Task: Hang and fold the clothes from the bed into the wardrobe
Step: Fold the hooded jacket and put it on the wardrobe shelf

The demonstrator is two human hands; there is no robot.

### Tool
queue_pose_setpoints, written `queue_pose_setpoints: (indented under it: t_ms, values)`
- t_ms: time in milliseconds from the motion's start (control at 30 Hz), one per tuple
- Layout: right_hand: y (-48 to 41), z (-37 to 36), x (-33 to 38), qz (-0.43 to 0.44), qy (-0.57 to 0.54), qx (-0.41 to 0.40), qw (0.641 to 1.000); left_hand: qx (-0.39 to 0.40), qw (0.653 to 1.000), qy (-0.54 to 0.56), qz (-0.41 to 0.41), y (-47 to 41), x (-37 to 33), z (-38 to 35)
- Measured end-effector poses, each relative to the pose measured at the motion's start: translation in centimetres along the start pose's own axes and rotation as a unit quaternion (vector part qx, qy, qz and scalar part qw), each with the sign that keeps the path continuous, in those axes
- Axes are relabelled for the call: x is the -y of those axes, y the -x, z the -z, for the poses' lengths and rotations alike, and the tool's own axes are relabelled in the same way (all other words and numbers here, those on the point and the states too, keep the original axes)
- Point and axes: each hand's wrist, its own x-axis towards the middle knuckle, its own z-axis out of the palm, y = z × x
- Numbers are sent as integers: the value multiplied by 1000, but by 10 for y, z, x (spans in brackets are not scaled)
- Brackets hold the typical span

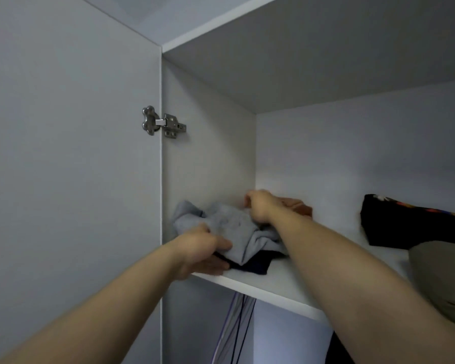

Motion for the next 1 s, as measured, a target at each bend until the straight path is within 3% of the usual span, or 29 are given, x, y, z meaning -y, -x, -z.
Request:
queue_pose_setpoints:
  t_ms: [67, 167, 233, 300, 333, 367, 433, 500, 600, 667, 733, 800, 900, 1000]
  values:
    - [-10, -27, -3, -12, 57, 103, 993, -19, 998, -60, 9, -1, 3, 14]
    - [-12, -29, -6, -21, 72, 109, 991, -106, 971, -210, -49, -15, 5, 34]
    - [-7, -20, -11, -24, 72, 97, 992, -143, 889, -420, -108, -26, 6, 44]
    - [0, -10, -17, -34, 78, 117, 989, -148, 772, -592, -176, -36, 10, 47]
    - [5, -5, -20, -34, 69, 133, 988, -141, 730, -636, -204, -41, 11, 47]
    - [9, -1, -22, -33, 54, 150, 987, -127, 711, -655, -223, -48, 11, 47]
    - [16, 5, -22, -14, 33, 175, 984, -80, 721, -646, -235, -64, 15, 47]
    - [17, 10, -19, -7, 27, 193, 981, -40, 760, -601, -243, -77, 19, 45]
    - [5, 17, -19, -45, -39, 124, 991, -60, 790, -548, -267, -86, 16, 41]
    - [-3, 19, -20, -78, -45, 19, 996, -123, 779, -536, -300, -87, 16, 34]
    - [-4, 14, -19, -100, -22, -33, 994, -149, 742, -571, -319, -91, 23, 25]
    - [-4, -1, -17, -120, 27, 9, 992, -124, 743, -587, -296, -99, 34, 17]
    - [-6, -20, -22, -167, 53, 157, 972, -73, 807, -517, -277, -104, 33, 16]
    - [3, -23, -33, -152, 21, 131, 979, -69, 813, -501, -290, -101, 29, 18]
